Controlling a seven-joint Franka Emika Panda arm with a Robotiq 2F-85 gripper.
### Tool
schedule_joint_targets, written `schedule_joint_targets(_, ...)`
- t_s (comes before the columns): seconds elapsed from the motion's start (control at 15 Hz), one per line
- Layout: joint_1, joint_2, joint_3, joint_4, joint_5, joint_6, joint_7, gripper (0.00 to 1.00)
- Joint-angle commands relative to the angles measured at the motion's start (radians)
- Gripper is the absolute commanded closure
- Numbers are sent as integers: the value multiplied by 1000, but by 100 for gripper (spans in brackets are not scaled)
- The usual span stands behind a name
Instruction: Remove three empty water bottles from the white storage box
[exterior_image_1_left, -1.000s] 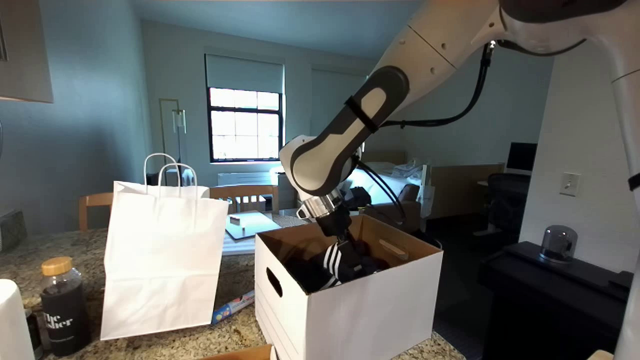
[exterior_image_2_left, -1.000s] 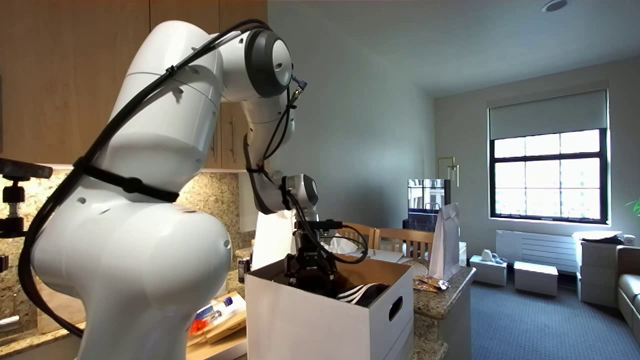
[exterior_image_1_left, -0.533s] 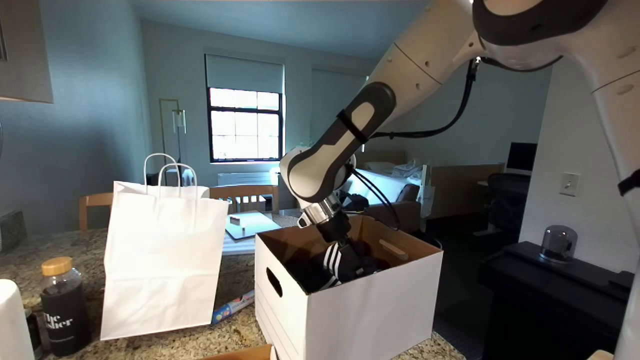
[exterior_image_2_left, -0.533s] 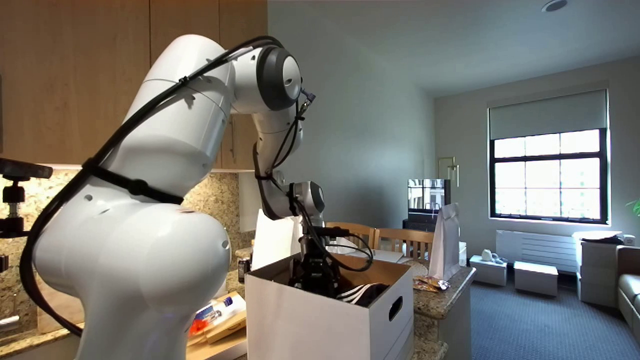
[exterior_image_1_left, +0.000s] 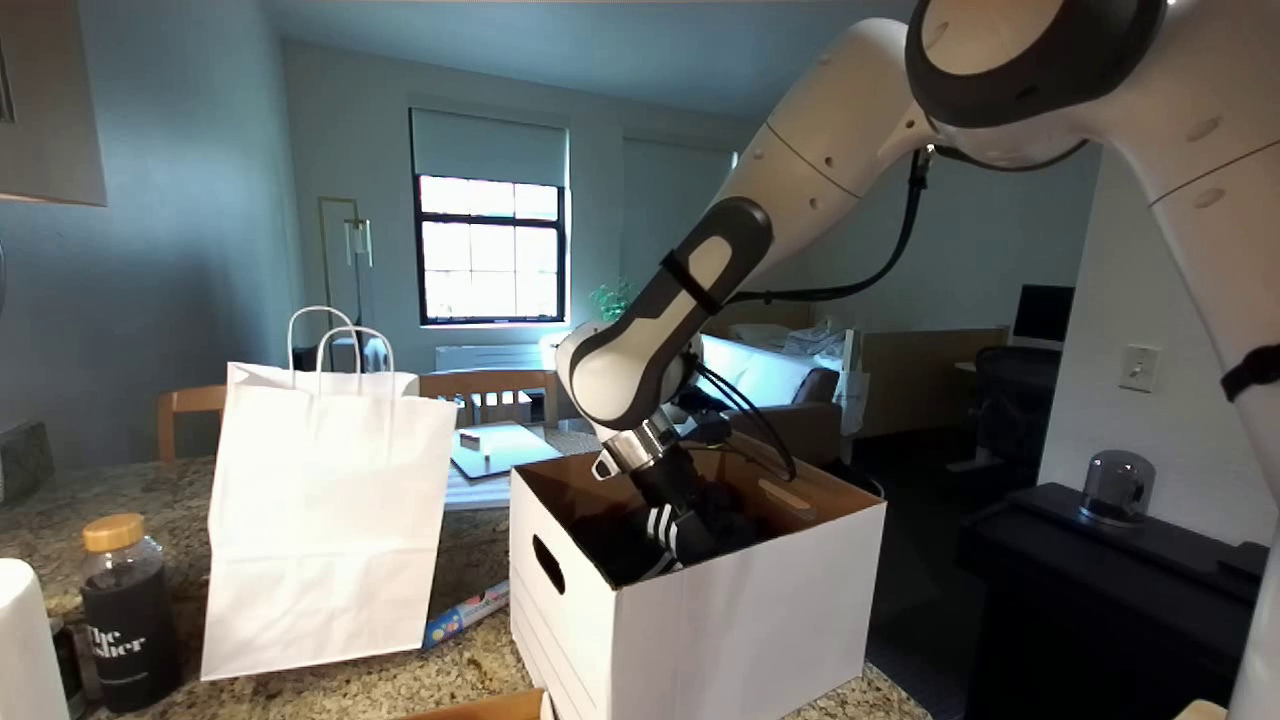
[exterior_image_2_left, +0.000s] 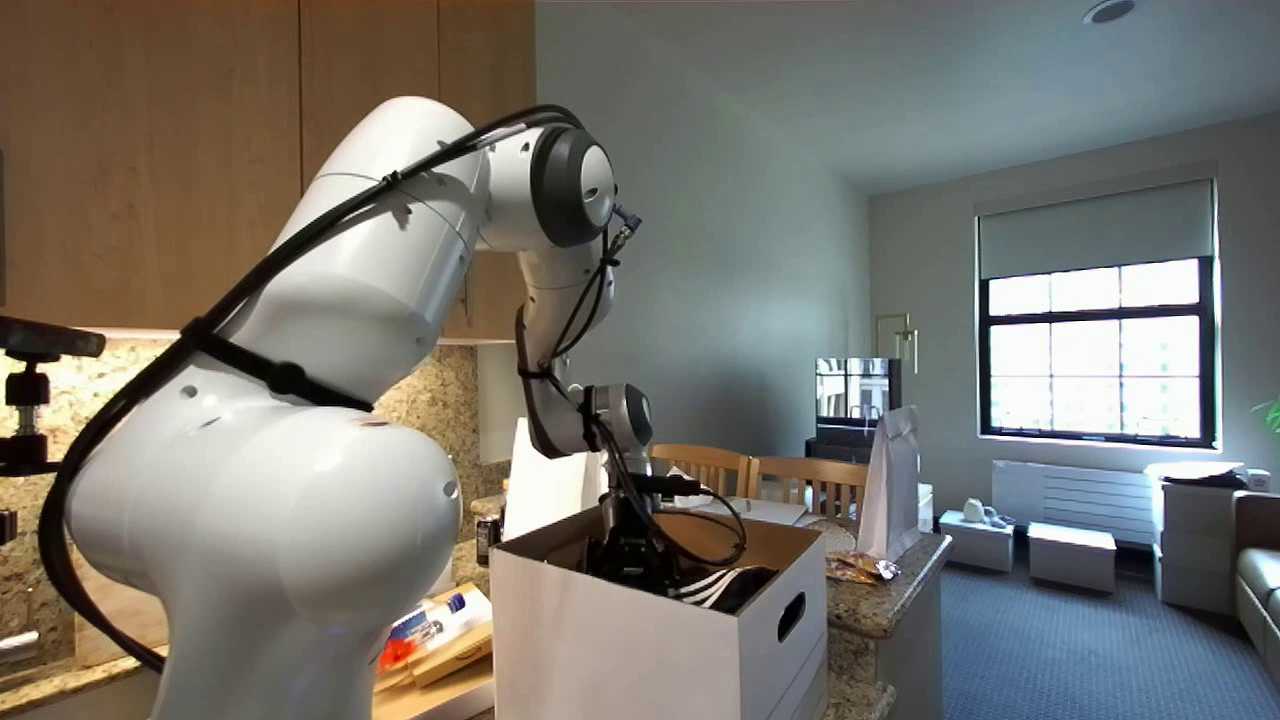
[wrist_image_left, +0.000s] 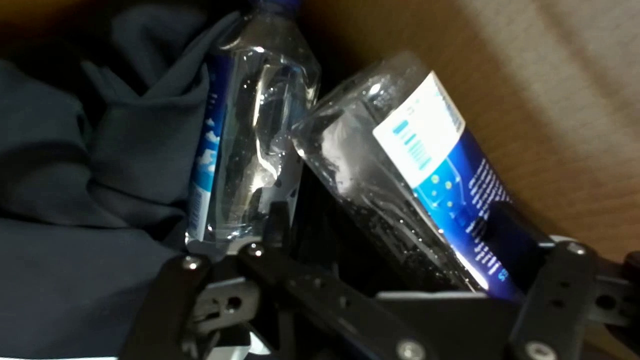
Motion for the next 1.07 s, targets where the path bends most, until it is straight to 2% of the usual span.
schedule_joint_targets(0.0,-9,4,12,-3,-14,11,11,0)
schedule_joint_targets(1.0,30,40,0,-12,-242,26,41,0)
